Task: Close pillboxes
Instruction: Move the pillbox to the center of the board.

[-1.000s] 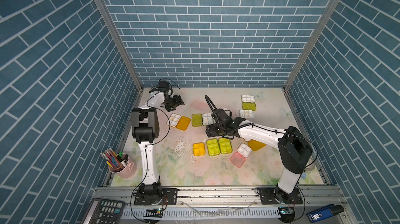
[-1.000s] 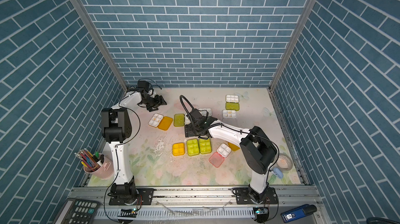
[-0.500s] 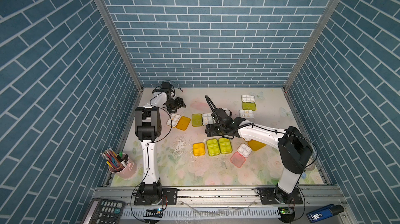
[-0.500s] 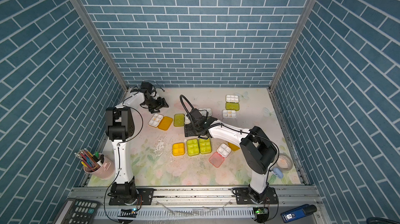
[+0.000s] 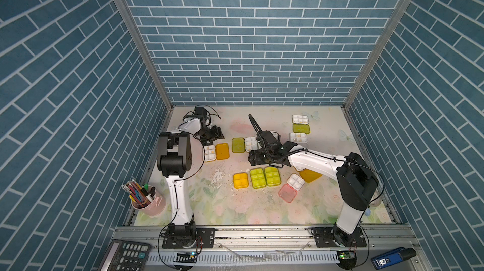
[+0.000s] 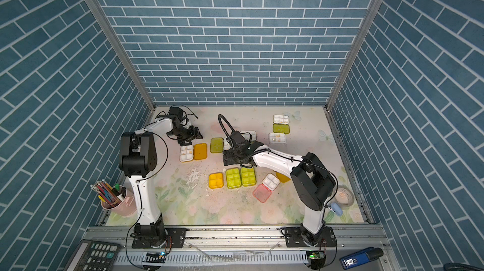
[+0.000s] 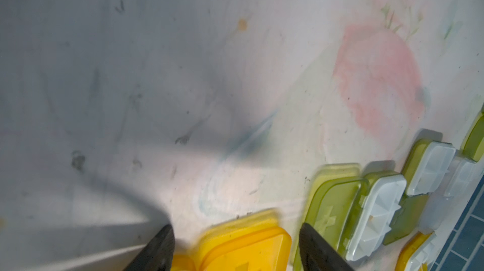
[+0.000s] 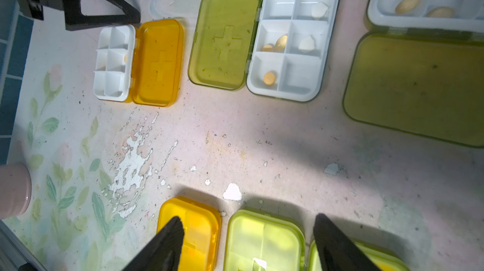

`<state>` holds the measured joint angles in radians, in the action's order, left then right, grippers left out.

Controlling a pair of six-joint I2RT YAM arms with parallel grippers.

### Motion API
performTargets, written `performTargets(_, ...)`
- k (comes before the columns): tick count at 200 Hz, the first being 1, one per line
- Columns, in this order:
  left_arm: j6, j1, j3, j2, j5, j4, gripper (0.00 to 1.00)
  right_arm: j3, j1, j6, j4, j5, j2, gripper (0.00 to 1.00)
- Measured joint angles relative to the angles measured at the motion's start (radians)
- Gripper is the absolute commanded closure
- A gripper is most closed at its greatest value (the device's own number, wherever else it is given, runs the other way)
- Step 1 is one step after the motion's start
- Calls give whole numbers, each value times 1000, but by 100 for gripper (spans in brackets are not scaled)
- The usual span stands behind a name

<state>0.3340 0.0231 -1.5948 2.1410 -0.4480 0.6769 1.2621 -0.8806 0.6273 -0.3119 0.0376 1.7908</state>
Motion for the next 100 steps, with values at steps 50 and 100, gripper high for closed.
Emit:
performTargets(50,-52,31,77,-51,0,0,24,-35,0,1,29,16,-43,21)
performTargets(100,-81,65,175,-116,-3,-2,24,-59,0,3,38,27,-52,22)
